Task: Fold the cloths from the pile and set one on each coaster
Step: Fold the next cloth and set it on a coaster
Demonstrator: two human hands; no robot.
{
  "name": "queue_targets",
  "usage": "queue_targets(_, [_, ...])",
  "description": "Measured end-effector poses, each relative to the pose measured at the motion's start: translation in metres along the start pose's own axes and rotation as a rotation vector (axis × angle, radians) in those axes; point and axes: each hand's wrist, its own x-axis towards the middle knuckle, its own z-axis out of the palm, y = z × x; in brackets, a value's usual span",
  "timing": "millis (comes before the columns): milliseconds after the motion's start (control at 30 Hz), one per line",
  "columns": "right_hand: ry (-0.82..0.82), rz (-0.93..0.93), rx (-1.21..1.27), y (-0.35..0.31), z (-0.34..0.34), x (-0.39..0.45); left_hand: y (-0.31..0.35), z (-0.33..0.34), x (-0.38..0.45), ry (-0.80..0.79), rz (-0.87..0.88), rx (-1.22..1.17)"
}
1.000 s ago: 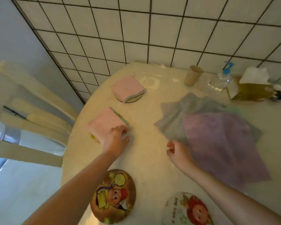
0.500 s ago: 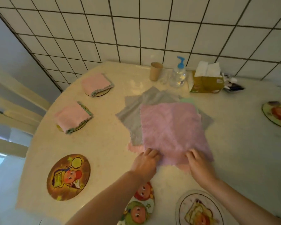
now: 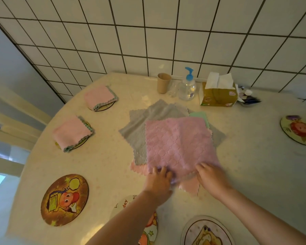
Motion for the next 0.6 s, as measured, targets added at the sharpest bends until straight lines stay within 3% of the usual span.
queue_targets(100, [0.053,0.054,0.078,0.006,-0.010,0.010,-0.003,-0.001,0.006,0.013,-0.024,0.002])
queue_targets(200, [-0.016,-0.104,0.175,0.019,-0.024,0.014,-0.016,-0.002,0.011,0.051,-0.097,-0.088])
queue_targets(333, [-0.080,-0.266,0.046,0.038,-0.035,0.011,-0.038,-0.005,0.010,0.163,-0.174,-0.251])
queue_targets(433, [0.010,-0.132,0.028,0.049,-0.045,0.018,-0.049,-0.018,0.014,0.303,-0.305,-0.579])
queue_targets(533, [0.159,0.051,0.262,0.041,-0.076,0.029,-0.060,-0.051,0.020,0.400,-0.410,-0.939])
queue_targets(600, [0.250,0.102,0.417,0.027,-0.101,0.037,-0.073,-0.073,0.021,0.517,-0.440,-1.019])
